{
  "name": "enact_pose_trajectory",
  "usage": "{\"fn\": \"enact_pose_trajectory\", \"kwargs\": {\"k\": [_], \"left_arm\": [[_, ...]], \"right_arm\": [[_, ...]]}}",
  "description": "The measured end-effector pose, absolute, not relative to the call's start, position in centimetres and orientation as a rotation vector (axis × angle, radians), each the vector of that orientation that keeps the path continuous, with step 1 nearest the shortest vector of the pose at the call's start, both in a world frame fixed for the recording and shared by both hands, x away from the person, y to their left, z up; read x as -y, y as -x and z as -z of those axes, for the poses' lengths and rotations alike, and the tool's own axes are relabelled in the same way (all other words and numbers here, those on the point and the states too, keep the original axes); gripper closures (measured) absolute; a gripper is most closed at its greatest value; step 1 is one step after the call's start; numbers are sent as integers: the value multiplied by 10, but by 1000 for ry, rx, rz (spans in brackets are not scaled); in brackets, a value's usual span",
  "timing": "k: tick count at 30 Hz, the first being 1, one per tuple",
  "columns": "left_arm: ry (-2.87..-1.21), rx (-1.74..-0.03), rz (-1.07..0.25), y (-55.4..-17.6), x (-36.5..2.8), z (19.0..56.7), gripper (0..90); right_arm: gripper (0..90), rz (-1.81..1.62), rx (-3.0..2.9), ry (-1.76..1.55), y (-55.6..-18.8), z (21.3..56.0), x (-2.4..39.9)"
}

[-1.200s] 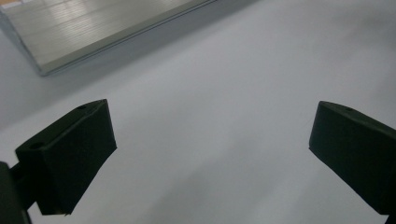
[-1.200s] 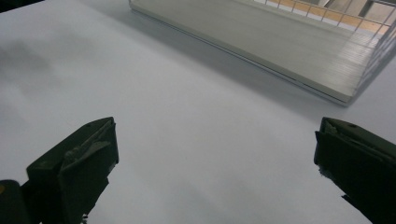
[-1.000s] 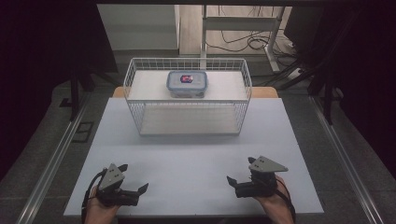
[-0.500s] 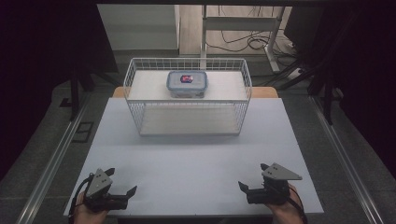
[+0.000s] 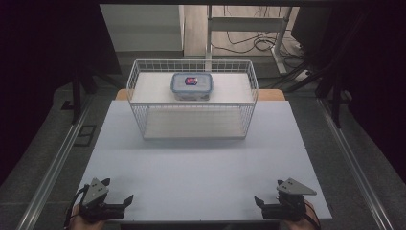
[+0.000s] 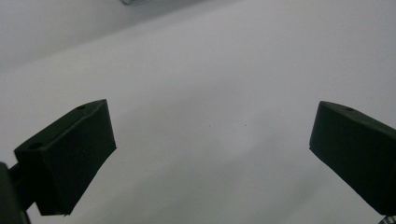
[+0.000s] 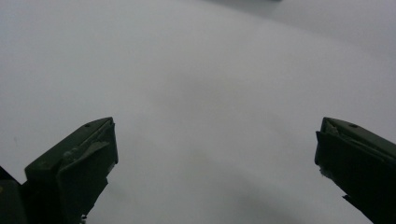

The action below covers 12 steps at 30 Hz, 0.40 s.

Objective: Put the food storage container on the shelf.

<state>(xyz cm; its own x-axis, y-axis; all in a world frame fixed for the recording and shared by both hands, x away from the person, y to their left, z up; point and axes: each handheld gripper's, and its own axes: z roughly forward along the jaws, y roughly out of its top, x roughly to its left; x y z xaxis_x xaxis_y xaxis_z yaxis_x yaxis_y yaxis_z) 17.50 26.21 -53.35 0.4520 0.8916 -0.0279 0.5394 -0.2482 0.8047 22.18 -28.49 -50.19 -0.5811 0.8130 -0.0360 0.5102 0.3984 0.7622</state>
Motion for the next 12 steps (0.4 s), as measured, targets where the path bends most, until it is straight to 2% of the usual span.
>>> {"fn": "enact_pose_trajectory", "kwargs": {"k": [12], "left_arm": [[-1950,-1226,-531,-180,-261,536,12]], "right_arm": [[0,-990,-2276,-1132,-222,503,283]]}}
